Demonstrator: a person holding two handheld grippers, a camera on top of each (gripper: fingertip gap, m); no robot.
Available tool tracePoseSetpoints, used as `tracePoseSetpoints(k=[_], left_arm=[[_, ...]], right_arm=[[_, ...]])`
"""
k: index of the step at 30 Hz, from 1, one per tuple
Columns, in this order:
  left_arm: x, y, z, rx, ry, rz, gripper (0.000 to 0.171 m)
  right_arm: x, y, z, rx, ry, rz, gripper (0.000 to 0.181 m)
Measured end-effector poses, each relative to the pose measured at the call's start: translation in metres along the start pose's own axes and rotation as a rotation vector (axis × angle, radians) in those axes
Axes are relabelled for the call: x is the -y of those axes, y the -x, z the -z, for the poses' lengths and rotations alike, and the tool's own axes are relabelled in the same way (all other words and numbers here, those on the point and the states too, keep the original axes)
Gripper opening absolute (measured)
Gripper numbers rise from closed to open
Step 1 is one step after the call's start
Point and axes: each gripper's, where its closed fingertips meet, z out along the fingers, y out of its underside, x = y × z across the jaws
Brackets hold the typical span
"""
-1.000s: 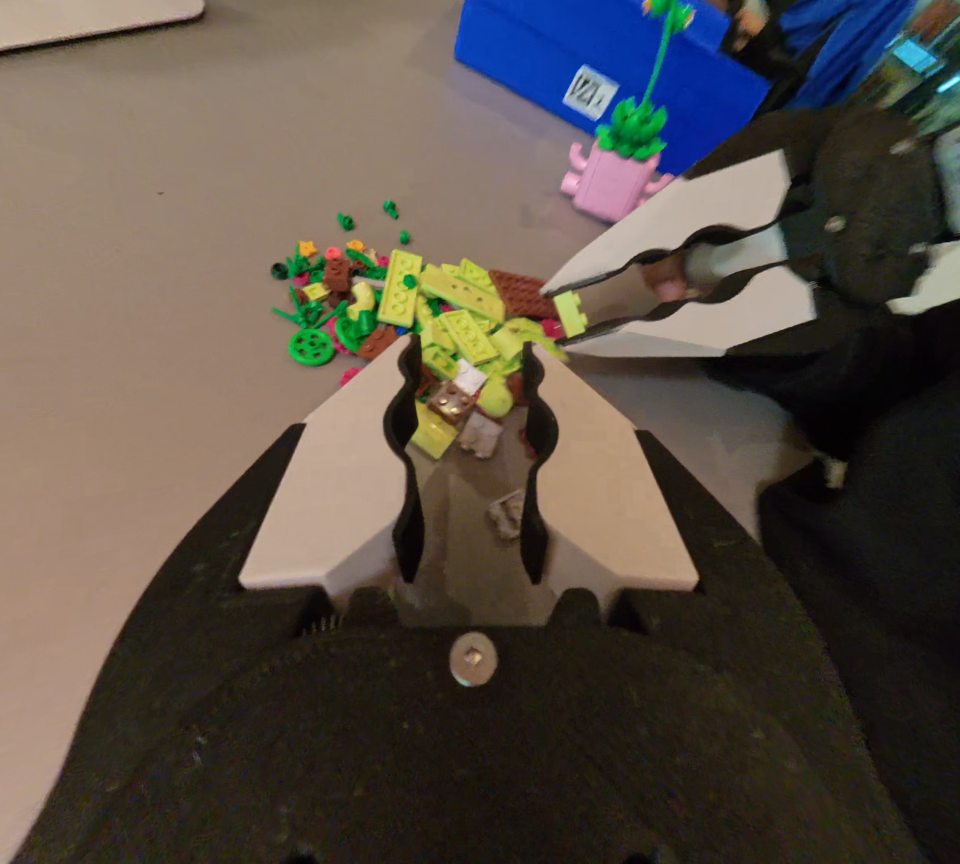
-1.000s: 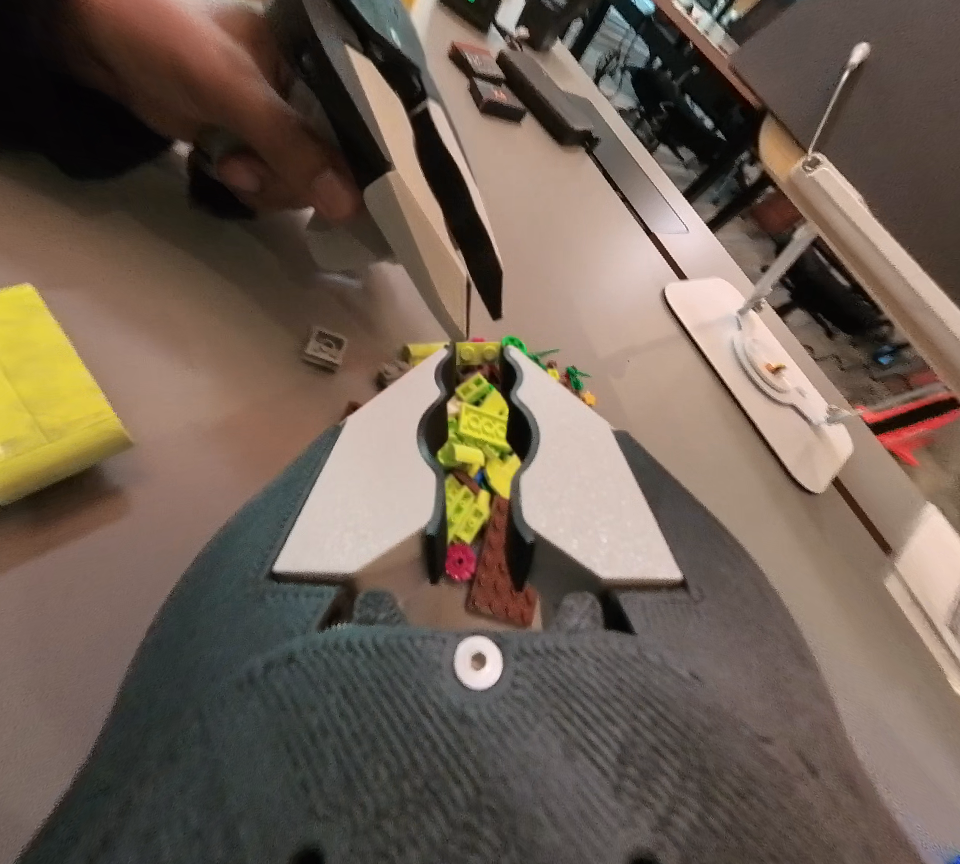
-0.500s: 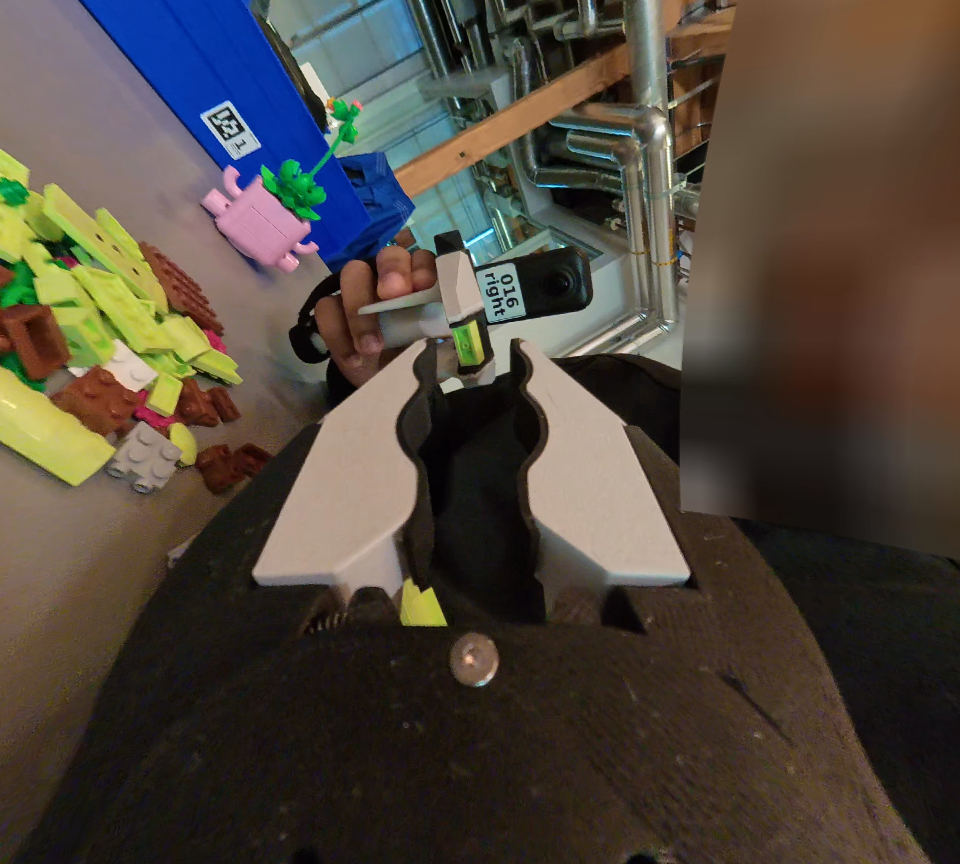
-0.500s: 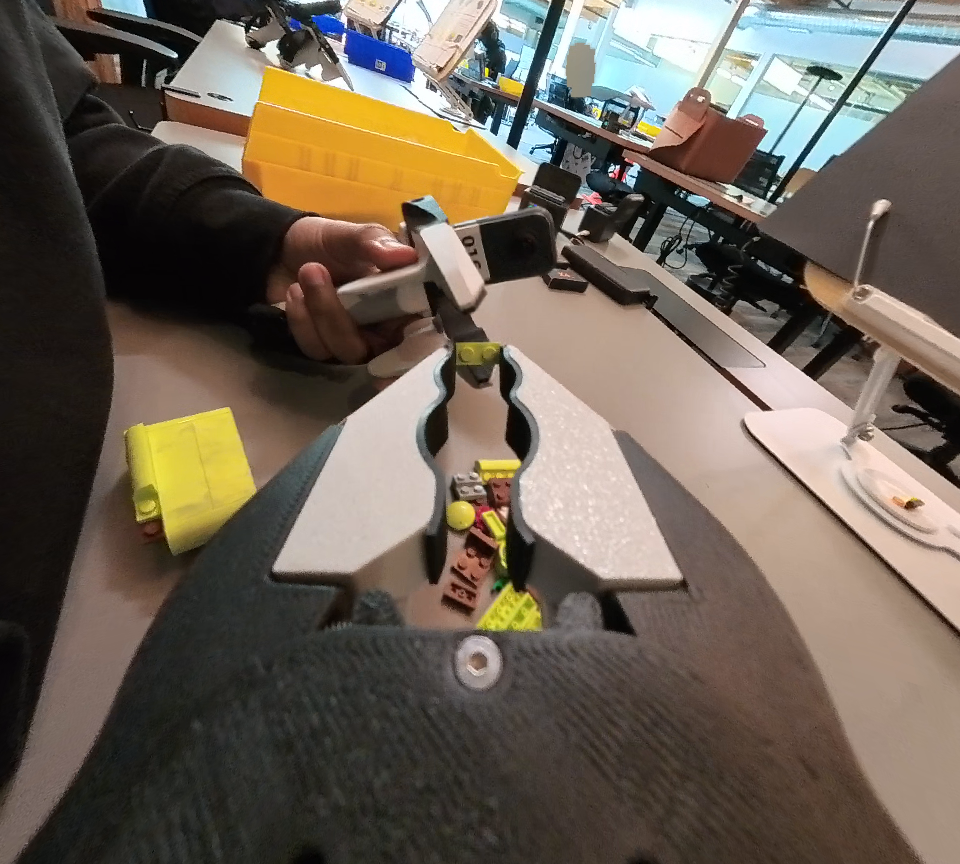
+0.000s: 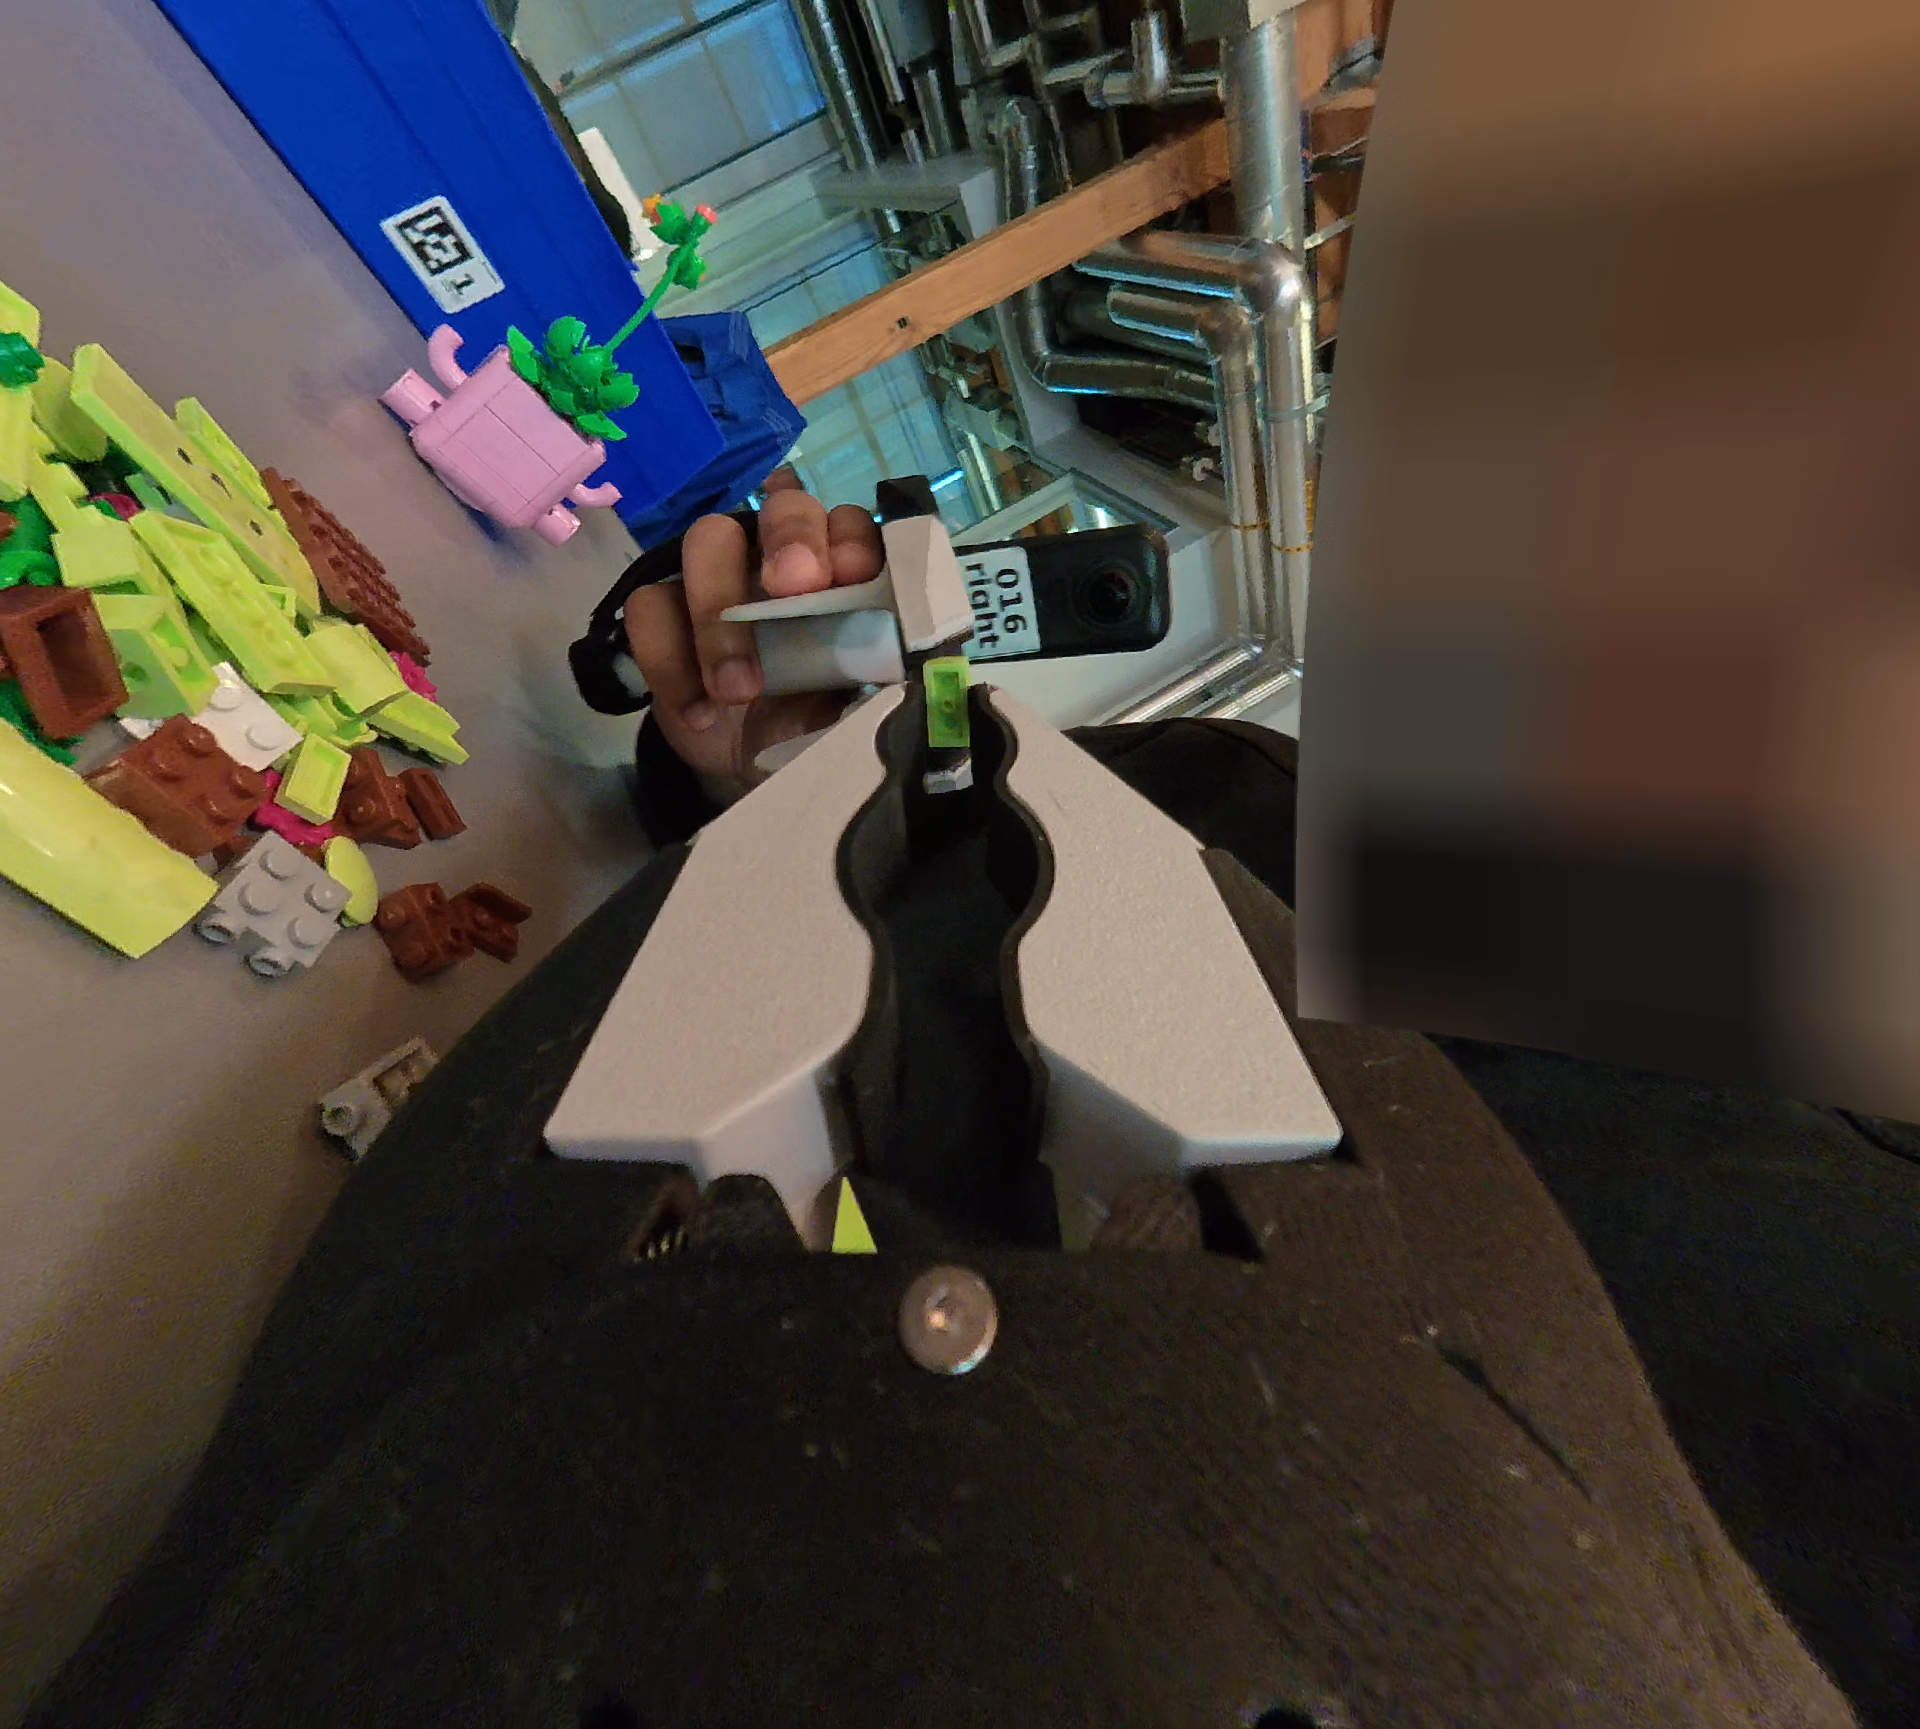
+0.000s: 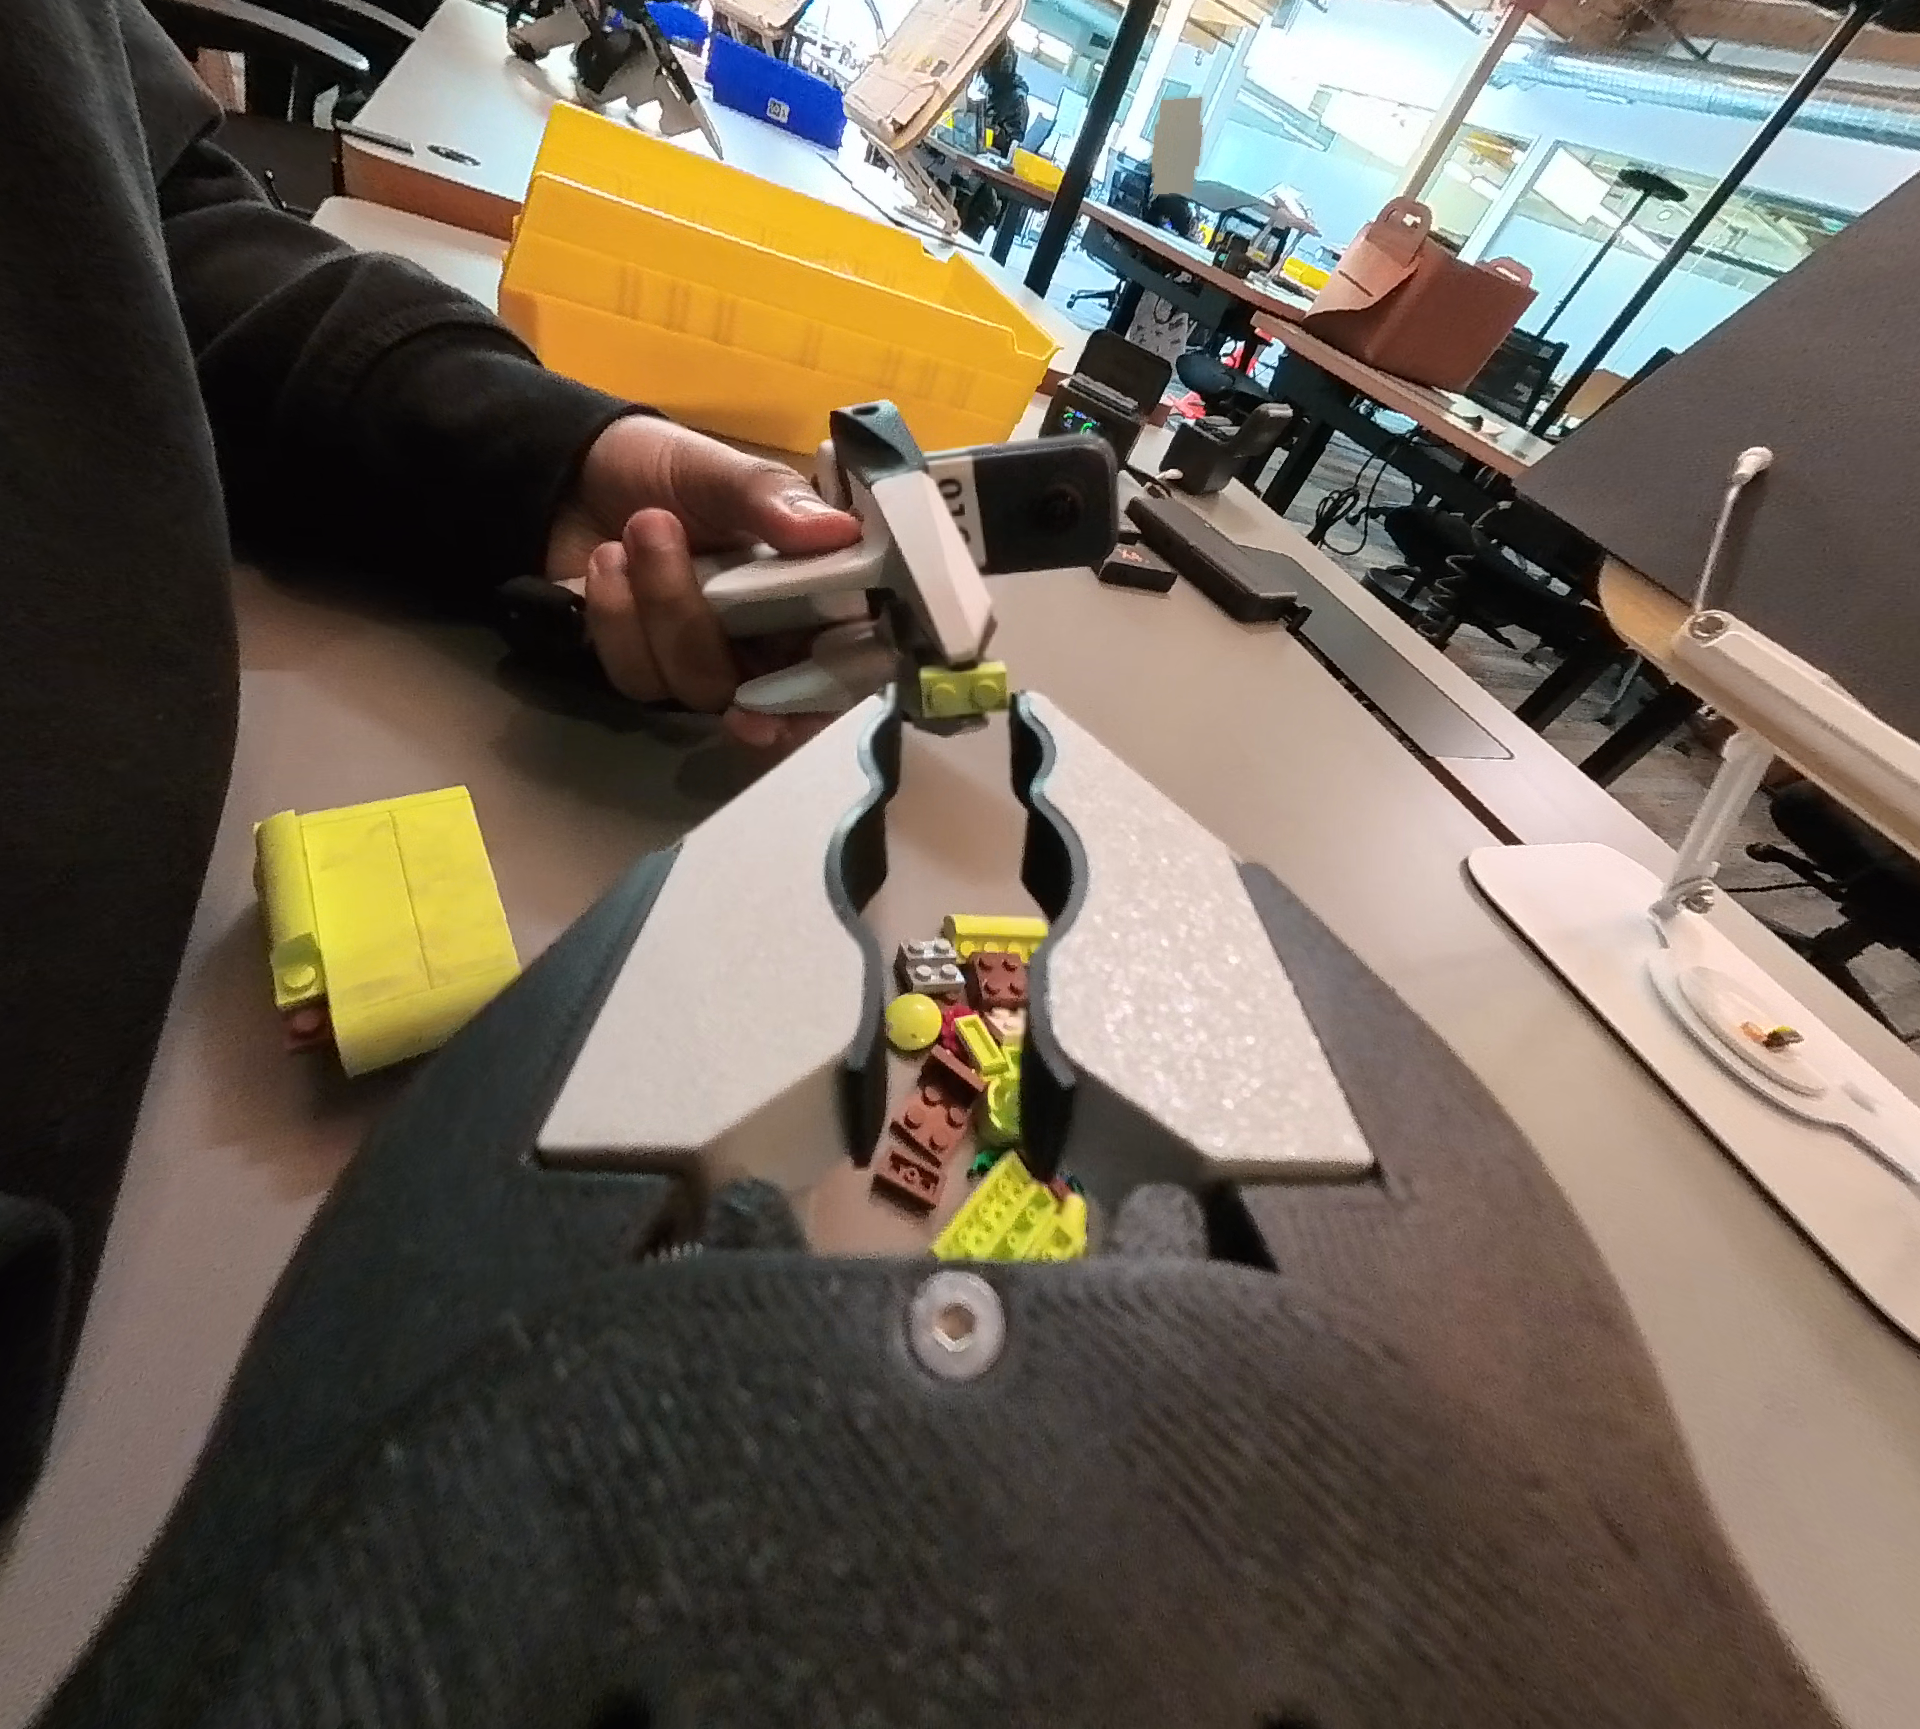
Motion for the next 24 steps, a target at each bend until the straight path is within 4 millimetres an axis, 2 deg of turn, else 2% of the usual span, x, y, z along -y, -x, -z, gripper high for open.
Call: tracePoseSetpoints(k=[11, 24], left_arm=[[-0.0051, 0.0022, -0.0022, 0.045, 0.026, 0.011, 0.004], [-0.007, 0.0007, -0.0034, 0.042, 0.027, 0.043, 0.004]], right_arm=[[-0.0004, 0.0014, 0.0008, -0.036, 0.03, 0.098, 0.014], [0.0005, 0.0032, 0.002, -0.023, 0.048, 0.082, 0.014]])
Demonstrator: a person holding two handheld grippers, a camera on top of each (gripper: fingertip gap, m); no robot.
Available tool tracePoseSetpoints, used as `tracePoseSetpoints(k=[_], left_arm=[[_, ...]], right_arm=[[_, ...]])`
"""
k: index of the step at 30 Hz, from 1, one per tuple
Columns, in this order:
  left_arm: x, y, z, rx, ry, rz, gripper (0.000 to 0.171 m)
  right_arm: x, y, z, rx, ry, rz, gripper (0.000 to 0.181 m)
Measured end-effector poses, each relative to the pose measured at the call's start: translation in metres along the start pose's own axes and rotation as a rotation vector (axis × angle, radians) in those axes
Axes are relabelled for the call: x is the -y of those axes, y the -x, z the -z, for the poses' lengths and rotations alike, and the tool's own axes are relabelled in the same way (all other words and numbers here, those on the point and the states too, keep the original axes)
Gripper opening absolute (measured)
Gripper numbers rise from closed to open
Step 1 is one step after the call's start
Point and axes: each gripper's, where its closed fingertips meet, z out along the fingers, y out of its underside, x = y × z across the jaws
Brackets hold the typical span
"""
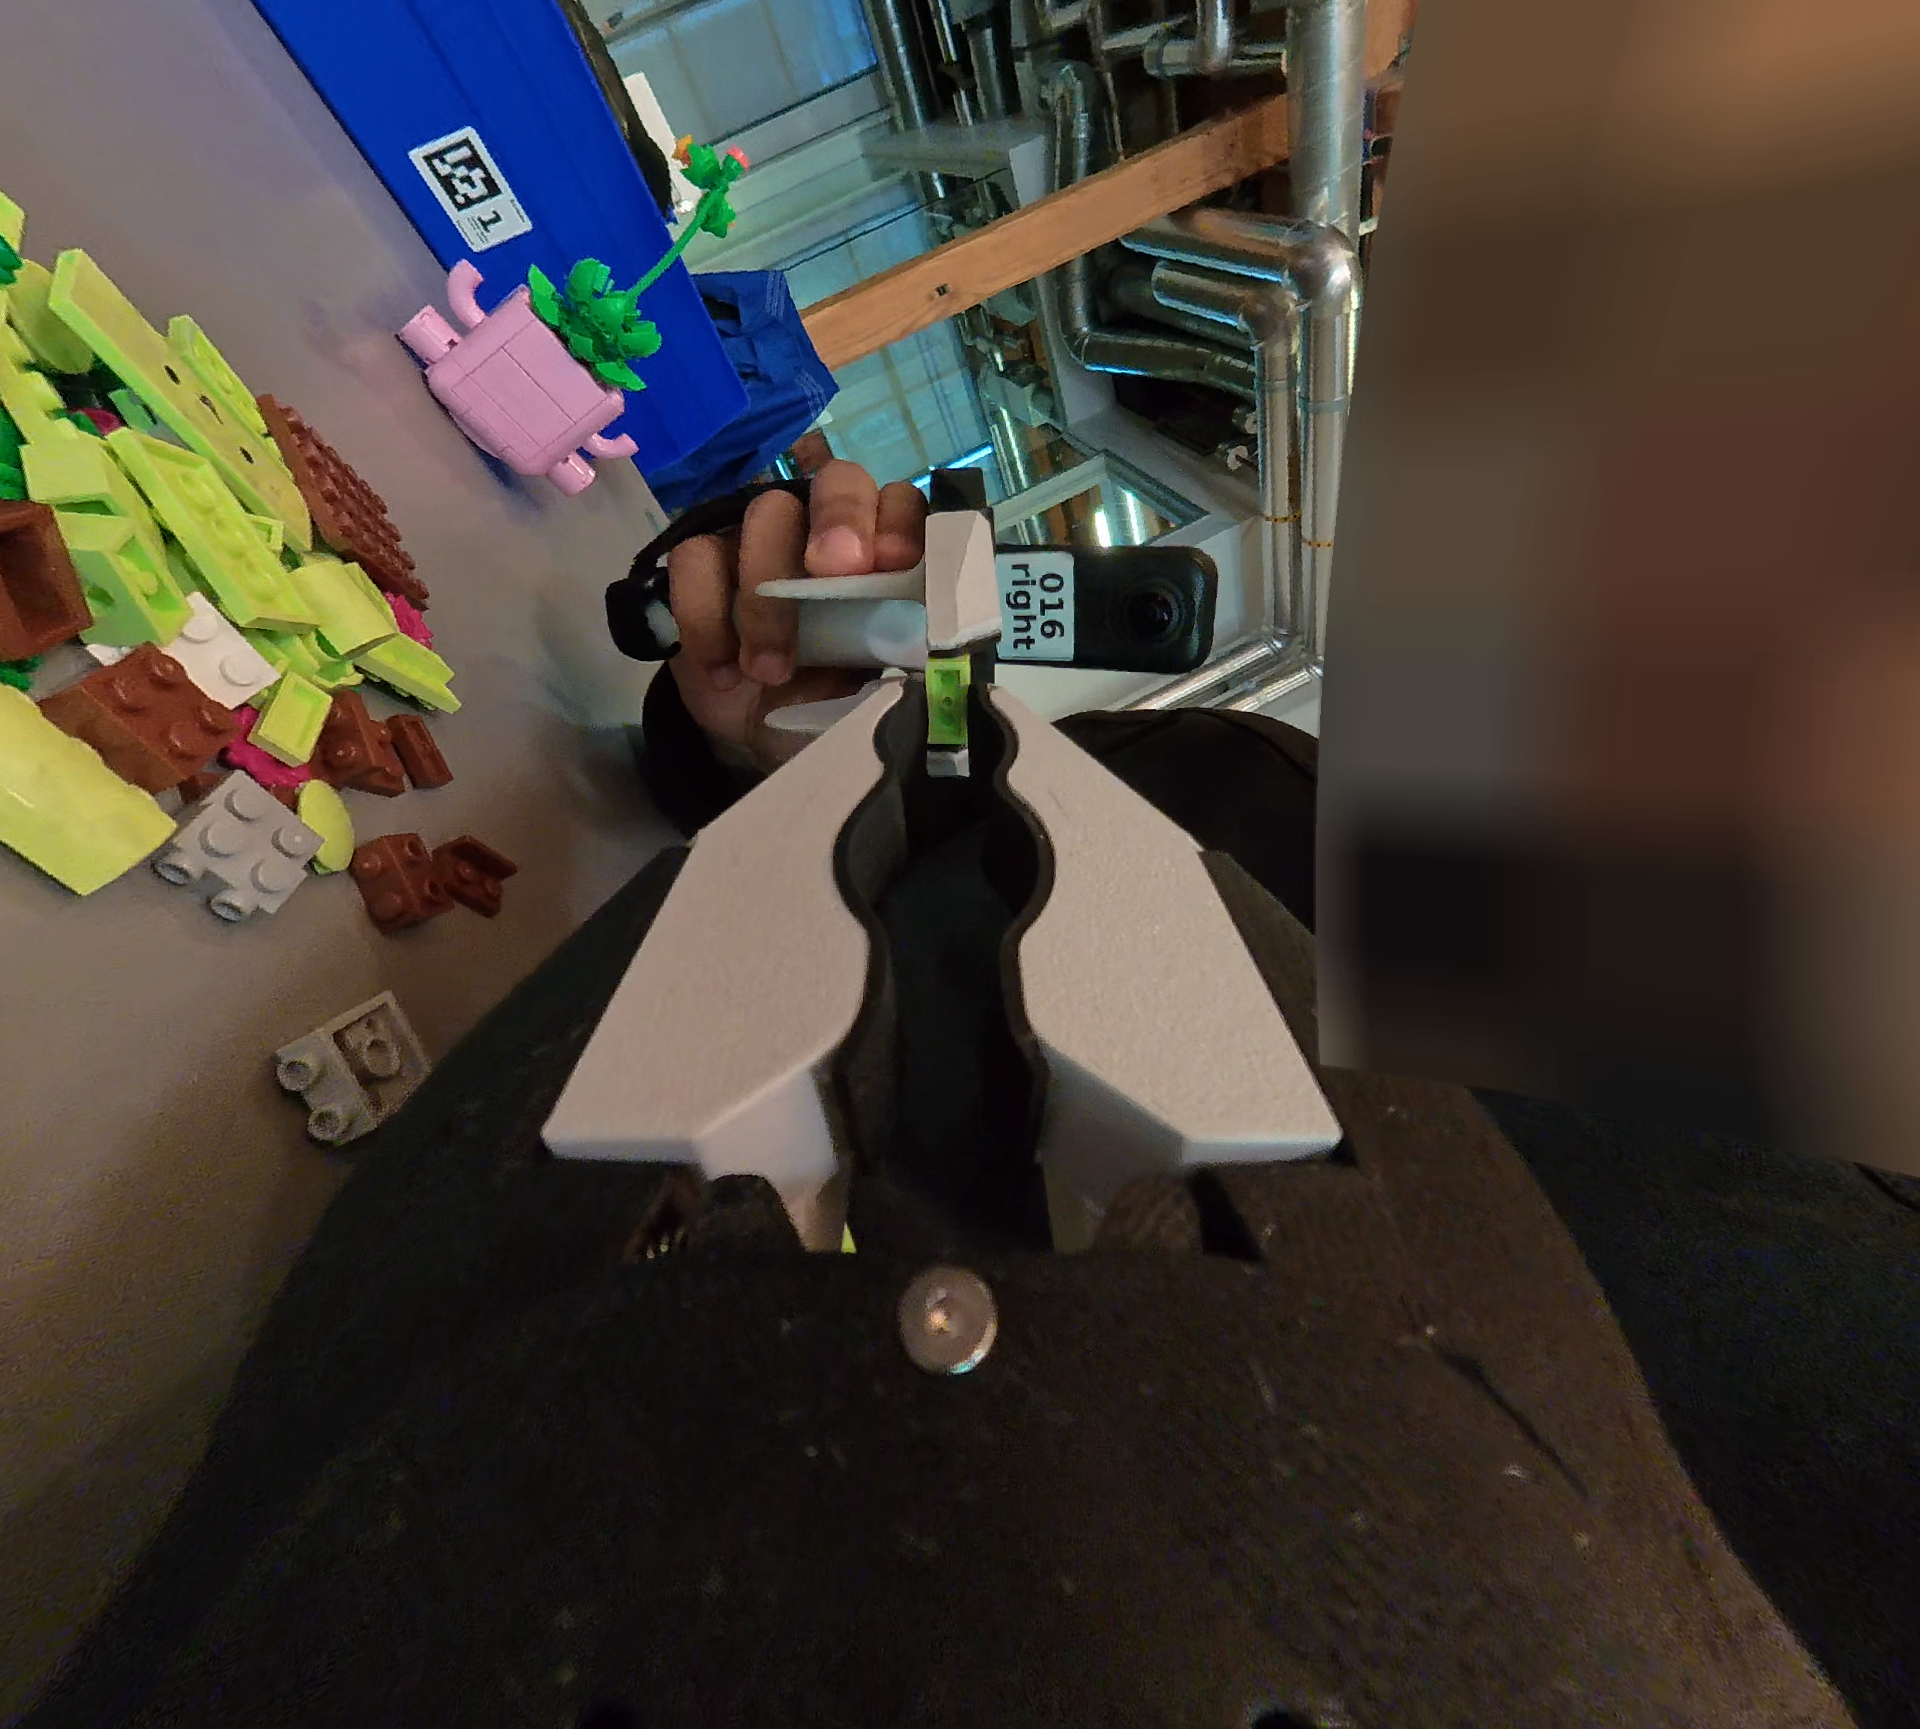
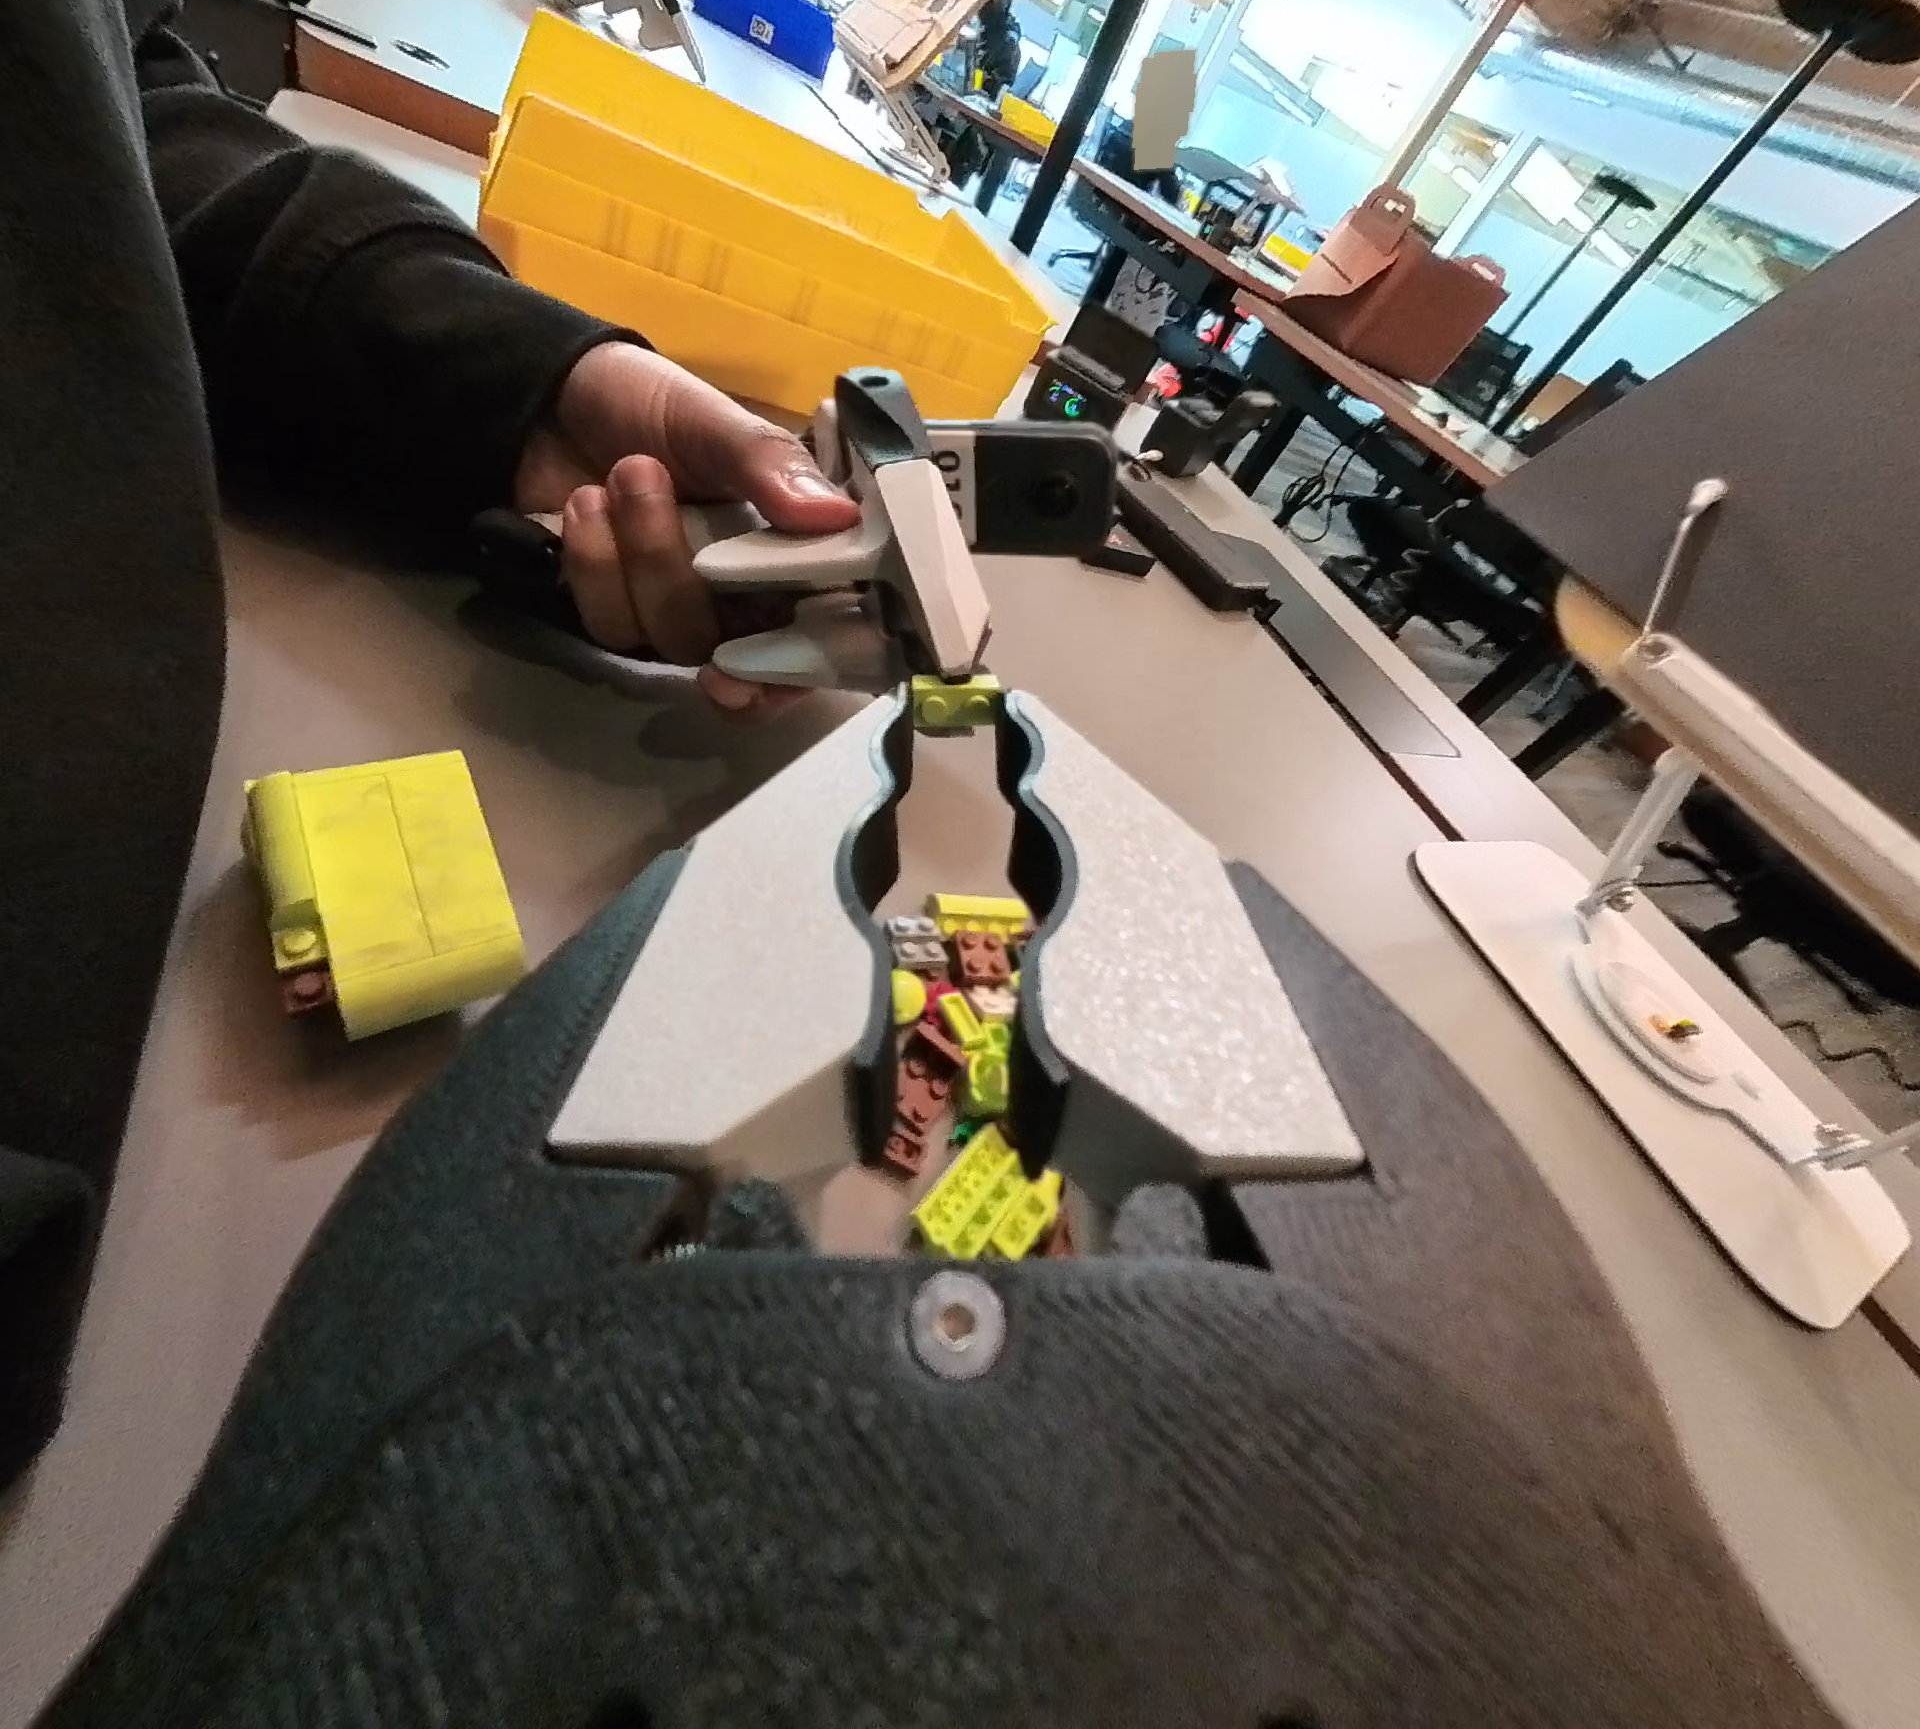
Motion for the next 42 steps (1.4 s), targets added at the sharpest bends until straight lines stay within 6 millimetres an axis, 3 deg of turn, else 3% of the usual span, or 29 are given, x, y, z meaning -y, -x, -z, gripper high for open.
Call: tracePoseSetpoints(k=[22, 24, 26, 31, 33, 35, 38, 42], left_arm=[[-0.005, -0.012, 0.0, -0.013, 0.049, -0.044, 0.004], [0.021, -0.014, 0.024, -0.005, -0.082, -0.057, 0.0], [0.039, -0.006, 0.051, 0.128, -0.139, -0.168, 0.0], [0.018, -0.018, 0.022, 0.021, -0.073, -0.151, 0.0], [0.003, -0.016, 0.009, -0.026, -0.016, -0.081, 0.029], [-0.008, -0.018, -0.002, -0.083, 0.015, -0.026, 0.033], [-0.015, -0.018, -0.01, -0.111, 0.019, 0.01, 0.027], [-0.012, -0.015, -0.007, -0.109, 0.003, 0.02, 0.016]], right_arm=[[0.011, 0.003, 0.007, 0.104, -0.067, -0.176, 0.014], [0.017, -0.014, 0.021, 0.051, -0.13, -0.208, 0.013], [0.012, -0.029, 0.034, 0.027, -0.151, -0.275, 0.013], [0.006, -0.015, 0.02, 0.048, -0.099, -0.207, 0.014], [0.007, -0.01, 0.017, 0.057, -0.103, -0.176, 0.014], [0.009, -0.004, 0.014, 0.077, -0.108, -0.154, 0.014], [0.009, 0.006, 0.009, 0.101, -0.096, -0.118, 0.014], [0.01, 0.01, 0.008, 0.107, -0.097, -0.093, 0.014]])
